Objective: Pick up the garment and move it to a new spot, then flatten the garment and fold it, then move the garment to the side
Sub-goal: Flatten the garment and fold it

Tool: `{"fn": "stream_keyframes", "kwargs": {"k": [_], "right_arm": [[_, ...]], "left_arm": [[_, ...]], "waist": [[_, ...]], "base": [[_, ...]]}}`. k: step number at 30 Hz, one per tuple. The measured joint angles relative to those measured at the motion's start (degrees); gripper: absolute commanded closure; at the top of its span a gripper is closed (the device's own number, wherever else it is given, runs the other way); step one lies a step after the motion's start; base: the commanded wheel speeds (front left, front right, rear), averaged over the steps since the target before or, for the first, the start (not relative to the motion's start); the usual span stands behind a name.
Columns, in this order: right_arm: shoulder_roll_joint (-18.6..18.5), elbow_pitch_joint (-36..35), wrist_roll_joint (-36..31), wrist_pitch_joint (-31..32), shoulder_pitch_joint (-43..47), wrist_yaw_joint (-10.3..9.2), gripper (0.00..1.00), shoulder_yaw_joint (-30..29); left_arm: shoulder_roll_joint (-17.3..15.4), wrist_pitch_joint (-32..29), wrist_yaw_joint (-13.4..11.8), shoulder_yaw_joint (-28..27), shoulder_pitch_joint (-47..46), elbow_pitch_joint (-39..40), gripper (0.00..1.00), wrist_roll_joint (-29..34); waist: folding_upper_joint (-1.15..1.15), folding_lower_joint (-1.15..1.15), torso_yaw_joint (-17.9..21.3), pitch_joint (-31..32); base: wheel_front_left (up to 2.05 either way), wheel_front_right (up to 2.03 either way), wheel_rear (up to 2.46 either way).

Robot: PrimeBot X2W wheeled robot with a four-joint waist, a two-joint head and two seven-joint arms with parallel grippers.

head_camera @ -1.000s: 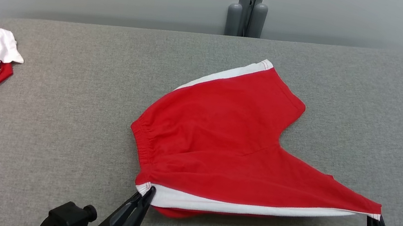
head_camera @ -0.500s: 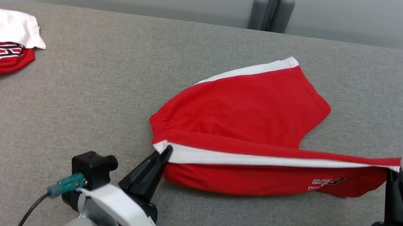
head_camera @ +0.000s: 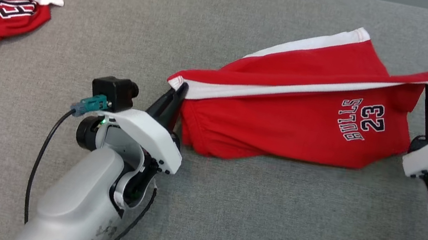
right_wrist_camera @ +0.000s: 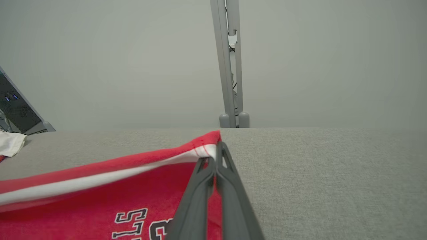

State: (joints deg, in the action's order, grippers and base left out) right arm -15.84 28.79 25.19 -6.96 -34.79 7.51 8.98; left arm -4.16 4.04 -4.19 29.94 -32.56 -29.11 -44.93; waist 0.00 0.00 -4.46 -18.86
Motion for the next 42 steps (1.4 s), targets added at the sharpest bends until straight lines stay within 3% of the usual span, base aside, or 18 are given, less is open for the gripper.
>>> {"fn": "stream_keyframes", "kwargs": {"k": [10,18,19,21,22,23,29,31,32,33,34,42], "right_arm": [[-2.5,14.7,1.3,1.3,-14.7,0.01,1.00,5.4],[-2.7,24.3,1.5,0.2,-22.6,0.00,1.00,10.3],[-2.7,25.3,1.5,-0.1,-23.3,0.00,1.00,10.7],[-2.8,27.3,1.6,-0.4,-24.6,0.00,1.00,11.7],[-2.8,28.1,1.6,-0.7,-25.2,0.00,1.00,12.1],[-2.9,29.0,1.6,-1.0,-25.8,-0.01,1.00,12.4],[-2.7,33.4,2.1,-2.7,-28.9,-0.01,1.00,14.3],[-2.5,34.5,2.4,-3.6,-29.7,-0.01,0.65,14.6],[-2.5,35.1,2.6,-3.9,-30.1,-0.01,0.14,14.8],[-2.5,35.5,2.6,-4.4,-30.4,-0.01,0.14,15.0],[-2.5,35.9,2.6,-4.9,-30.6,-0.01,0.00,15.2],[-3.6,37.5,2.6,-6.6,-31.3,-0.01,0.00,17.8]], "left_arm": [[1.5,1.2,0.4,2.5,-8.5,-6.9,1.00,-1.1],[1.5,3.7,-0.2,8.4,-10.1,-6.1,1.00,-6.3],[1.5,4.1,-0.4,9.2,-10.2,-5.7,0.91,-6.9],[1.4,4.9,-0.7,10.7,-10.4,-4.7,0.37,-7.9],[1.4,5.4,-0.9,11.4,-10.5,-4.1,0.04,-8.3],[1.4,5.9,-1.0,12.1,-10.7,-3.5,0.00,-8.6],[1.4,8.4,-2.3,14.9,-11.0,-0.3,0.00,-8.4],[1.4,9.1,-2.5,15.2,-10.6,0.8,0.00,-7.8],[1.4,9.3,-2.5,15.3,-10.1,1.5,0.00,-7.4],[1.2,9.5,-2.5,15.5,-9.6,2.2,0.00,-7.3],[0.9,9.7,-2.5,15.5,-9.0,3.1,0.00,-6.9],[-3.0,10.7,-4.8,14.3,-3.5,11.0,0.00,-3.2]], "waist": [[0.00,0.00,-3.1,-6.0],[0.00,0.00,-5.4,-7.7],[0.00,0.00,-5.6,-7.8],[0.00,0.00,-5.9,-7.7],[0.00,0.00,-6.0,-7.7],[0.00,0.00,-6.1,-7.8],[0.00,0.00,-7.4,-7.9],[0.00,0.00,-7.8,-7.9],[0.00,0.00,-8.0,-7.8],[0.00,0.00,-8.1,-7.8],[0.00,0.00,-8.3,-7.7],[0.00,0.00,-8.2,-6.8]], "base": [[0.00,0.00,0.00],[0.00,0.00,0.00],[0.00,0.00,0.00],[0.00,0.00,0.00],[0.00,0.00,0.00],[0.00,0.00,0.00],[0.00,0.00,0.00],[0.00,0.00,0.00],[0.00,0.00,0.00],[0.00,0.00,0.00],[0.00,0.00,0.00],[0.00,0.00,0.00]]}}
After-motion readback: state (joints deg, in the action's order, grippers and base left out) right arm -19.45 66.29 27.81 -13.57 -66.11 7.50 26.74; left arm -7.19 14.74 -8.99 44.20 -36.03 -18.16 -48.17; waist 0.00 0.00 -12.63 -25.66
